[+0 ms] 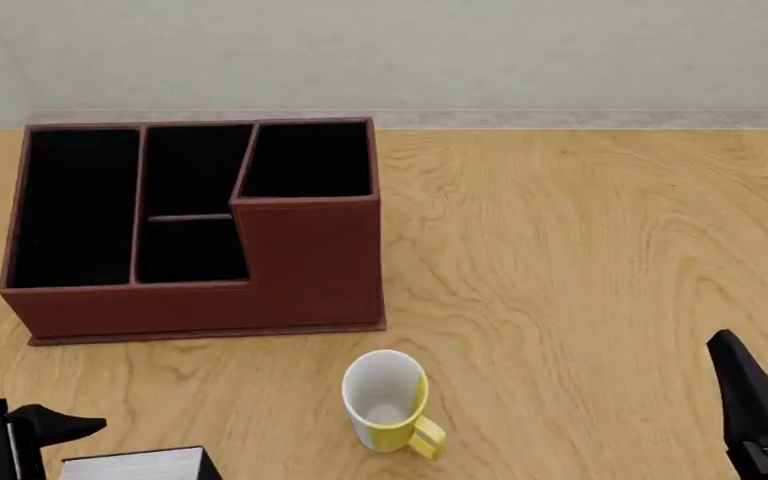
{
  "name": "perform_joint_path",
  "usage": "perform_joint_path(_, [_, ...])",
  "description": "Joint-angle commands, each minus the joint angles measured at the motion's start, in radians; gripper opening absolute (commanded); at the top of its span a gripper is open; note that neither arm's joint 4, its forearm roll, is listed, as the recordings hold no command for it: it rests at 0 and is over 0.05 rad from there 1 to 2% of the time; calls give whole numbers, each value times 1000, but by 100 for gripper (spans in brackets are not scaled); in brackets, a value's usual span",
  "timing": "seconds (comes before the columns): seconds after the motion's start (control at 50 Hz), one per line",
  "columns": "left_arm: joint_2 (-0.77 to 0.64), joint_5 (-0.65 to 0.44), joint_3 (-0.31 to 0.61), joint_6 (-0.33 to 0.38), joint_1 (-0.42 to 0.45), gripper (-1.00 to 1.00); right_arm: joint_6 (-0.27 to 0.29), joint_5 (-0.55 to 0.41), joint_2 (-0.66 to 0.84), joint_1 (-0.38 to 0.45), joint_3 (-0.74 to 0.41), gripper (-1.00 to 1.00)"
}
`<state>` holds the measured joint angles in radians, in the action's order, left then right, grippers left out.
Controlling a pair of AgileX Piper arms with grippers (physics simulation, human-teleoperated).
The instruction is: Pick up the book and place it in the right compartment of the caddy.
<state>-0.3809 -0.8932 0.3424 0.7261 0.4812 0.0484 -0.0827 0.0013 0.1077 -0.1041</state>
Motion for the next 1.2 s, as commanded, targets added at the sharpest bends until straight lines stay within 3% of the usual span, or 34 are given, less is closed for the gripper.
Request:
perform_joint_path(0.02, [-29,51,-29,-16,18,100,5,-3,0,-5,-2,100])
perform_joint_path(0.34, [-53,89,-41,-27,13,100,7,-6,0,-10,-1,100])
perform_joint_path(0.36, [-50,87,-34,-26,10,-100,7,-6,0,-9,-1,100])
perform_joint_path(0.56, [-16,66,-19,-31,14,-100,7,-4,1,-4,3,100])
perform_joint_path(1.2, [154,-114,216,-112,28,-100,-2,-10,-1,13,-18,100])
